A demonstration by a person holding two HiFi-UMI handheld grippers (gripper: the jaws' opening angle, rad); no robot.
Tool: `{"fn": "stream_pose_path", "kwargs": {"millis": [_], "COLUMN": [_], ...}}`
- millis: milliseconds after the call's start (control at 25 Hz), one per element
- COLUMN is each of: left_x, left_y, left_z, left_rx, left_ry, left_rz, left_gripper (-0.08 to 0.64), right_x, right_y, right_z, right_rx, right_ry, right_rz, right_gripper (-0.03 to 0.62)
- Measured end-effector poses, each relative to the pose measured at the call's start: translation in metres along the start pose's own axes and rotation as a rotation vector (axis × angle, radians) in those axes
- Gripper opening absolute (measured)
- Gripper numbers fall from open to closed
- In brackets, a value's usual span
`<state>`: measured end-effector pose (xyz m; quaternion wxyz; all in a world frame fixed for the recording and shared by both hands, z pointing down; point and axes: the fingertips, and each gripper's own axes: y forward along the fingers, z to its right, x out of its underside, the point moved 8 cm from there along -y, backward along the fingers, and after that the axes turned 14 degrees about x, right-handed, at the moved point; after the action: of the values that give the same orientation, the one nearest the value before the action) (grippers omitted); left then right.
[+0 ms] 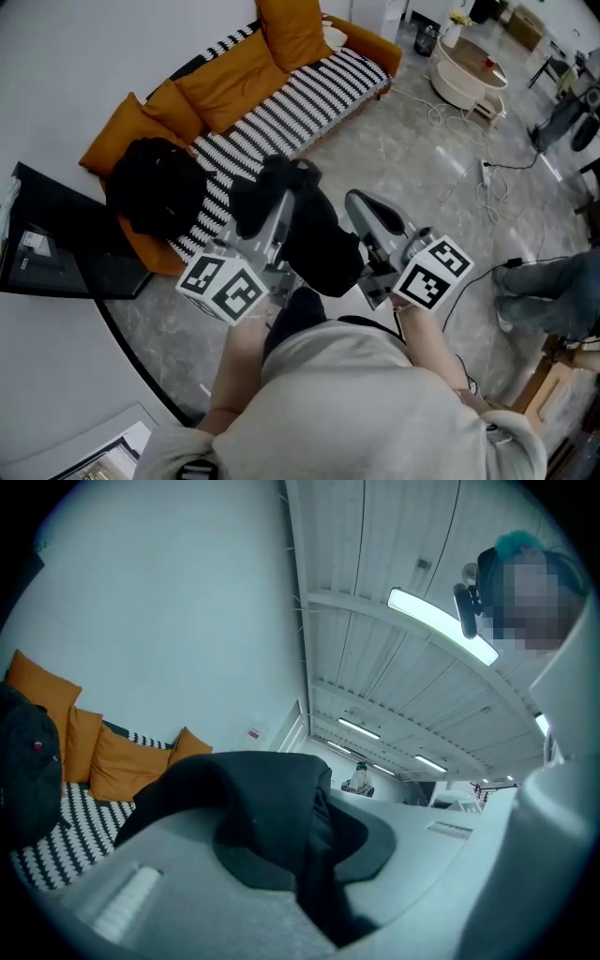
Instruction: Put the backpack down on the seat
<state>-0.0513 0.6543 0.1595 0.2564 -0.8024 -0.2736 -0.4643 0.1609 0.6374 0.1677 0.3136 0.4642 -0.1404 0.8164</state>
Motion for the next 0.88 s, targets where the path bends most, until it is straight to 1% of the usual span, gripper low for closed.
{"fn": "stream_pose_path", "kwargs": {"millis": [240, 480, 680, 880], "left_x": [-0.041, -0.071, -0.086, -0.093], "left_y": [0.047, 0.092, 0.112, 0.118], "left_z": [-0.08, -0.159, -0.205, -0.238], "left_rx": [0.041, 0.079, 0.086, 0.058], "left_ry": [-0.001, -0.003, -0.013, -0.025], "left_rz": [-0.013, -0.037, -0.045, -0.041], "left_gripper": [0.044, 0.044, 0.044, 0.044], "right_x": [-0.028, -0.053, -0.06, -0.06], "right_y": [0.086, 0.17, 0.223, 0.259], "right_z": [0.02, 0.043, 0.052, 0.061], "right_rx": [0.042, 0.075, 0.083, 0.084], "right_ry": [0.008, 0.004, 0.007, -0.007], "right_rz": [0.03, 0.066, 0.056, 0.028], "right_gripper": [0.003, 0.003, 0.003, 0.003]}}
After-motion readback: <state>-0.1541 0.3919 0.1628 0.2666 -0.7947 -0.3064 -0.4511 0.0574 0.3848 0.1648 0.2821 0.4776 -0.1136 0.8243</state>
